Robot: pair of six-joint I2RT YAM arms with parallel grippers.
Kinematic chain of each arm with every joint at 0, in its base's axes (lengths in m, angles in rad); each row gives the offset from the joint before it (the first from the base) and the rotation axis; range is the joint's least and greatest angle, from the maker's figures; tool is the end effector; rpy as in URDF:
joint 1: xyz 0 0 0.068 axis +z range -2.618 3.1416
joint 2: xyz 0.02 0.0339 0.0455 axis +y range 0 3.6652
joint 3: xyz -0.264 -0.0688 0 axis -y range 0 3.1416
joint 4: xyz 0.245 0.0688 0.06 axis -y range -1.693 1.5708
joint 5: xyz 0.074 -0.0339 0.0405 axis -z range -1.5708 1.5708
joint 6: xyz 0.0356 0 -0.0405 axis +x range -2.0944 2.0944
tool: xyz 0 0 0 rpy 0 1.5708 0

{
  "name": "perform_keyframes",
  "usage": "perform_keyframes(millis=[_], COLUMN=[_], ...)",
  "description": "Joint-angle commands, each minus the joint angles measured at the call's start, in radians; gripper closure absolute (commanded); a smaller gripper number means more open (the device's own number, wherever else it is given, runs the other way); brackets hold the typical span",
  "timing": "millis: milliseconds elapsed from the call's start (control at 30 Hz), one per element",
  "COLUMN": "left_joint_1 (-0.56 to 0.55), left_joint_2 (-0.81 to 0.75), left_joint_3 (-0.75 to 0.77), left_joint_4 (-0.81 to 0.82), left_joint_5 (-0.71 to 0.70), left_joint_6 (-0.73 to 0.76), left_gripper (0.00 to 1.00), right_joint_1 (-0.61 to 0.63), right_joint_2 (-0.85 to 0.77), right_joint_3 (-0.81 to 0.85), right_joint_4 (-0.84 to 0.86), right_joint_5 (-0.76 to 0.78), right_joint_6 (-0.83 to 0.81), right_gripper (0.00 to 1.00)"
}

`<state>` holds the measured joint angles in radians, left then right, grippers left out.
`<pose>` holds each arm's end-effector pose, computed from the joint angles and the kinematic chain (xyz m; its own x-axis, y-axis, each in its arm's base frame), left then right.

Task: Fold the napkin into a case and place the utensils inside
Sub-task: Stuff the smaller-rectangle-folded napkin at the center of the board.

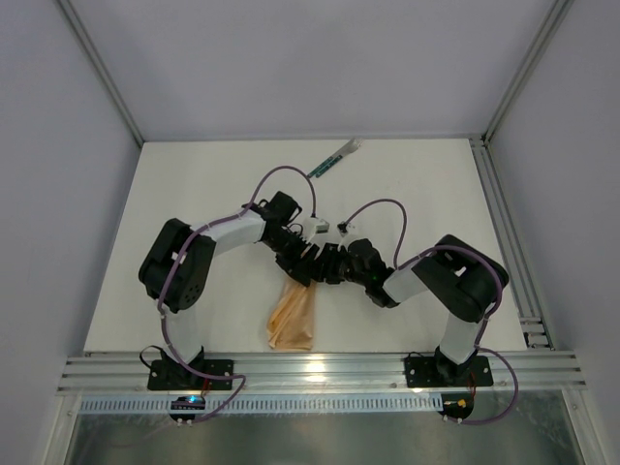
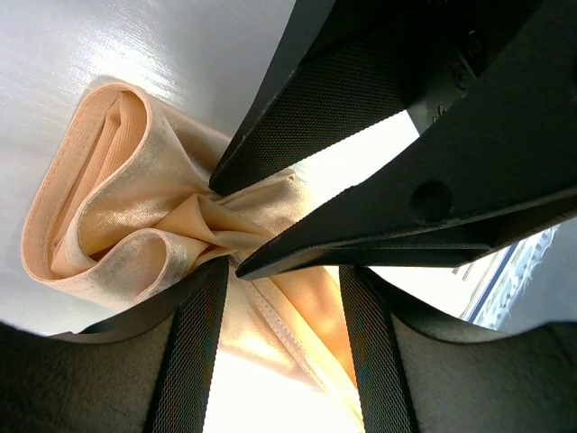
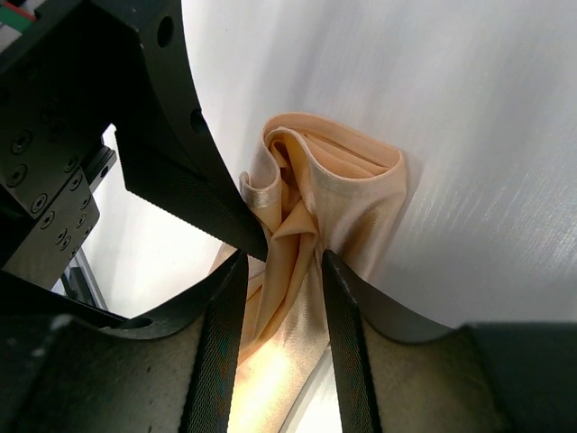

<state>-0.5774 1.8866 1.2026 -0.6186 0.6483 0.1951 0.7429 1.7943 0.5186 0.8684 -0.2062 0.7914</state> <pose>0.2873 -0.2128 0.1574 -0.6823 0.6289 -0.3728 0.7150 0.4675 -0.5198 0.2213 0.2131 0.1109 -0.7745 0.2340 -0.5877 -0.3551 0.6079 0.7102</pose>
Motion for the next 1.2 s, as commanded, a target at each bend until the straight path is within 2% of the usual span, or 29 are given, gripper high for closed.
perform_keyframes(millis=[0, 200, 467, 533, 767, 1167], left_joint_1=[0.004, 0.004, 0.004, 0.004, 0.01, 0.027], left_joint_2=[0.003, 0.006, 0.009, 0.011, -0.026, -0.104], left_joint_3=[-0.005, 0.0, 0.008, 0.014, 0.029, 0.08], left_joint_4=[0.066, 0.071, 0.077, 0.073, 0.022, -0.093], left_joint_5=[-0.042, -0.038, -0.022, -0.018, -0.021, -0.018], left_joint_6=[0.018, 0.012, -0.002, -0.003, 0.015, 0.036], left_gripper=[0.44, 0.44, 0.44, 0.44, 0.44, 0.44], right_joint_1=[0.013, 0.016, 0.024, 0.024, 0.023, 0.006], right_joint_2=[0.013, 0.057, 0.1, 0.111, 0.111, 0.143], right_joint_3=[0.004, 0.063, 0.074, 0.064, 0.026, 0.052], right_joint_4=[-0.034, -0.134, -0.163, -0.154, -0.143, -0.154], right_joint_5=[-0.024, 0.031, 0.077, 0.085, 0.134, 0.093], right_joint_6=[0.0, -0.026, -0.04, -0.04, -0.04, -0.078], right_gripper=[0.55, 0.63, 0.87, 0.96, 0.96, 0.96])
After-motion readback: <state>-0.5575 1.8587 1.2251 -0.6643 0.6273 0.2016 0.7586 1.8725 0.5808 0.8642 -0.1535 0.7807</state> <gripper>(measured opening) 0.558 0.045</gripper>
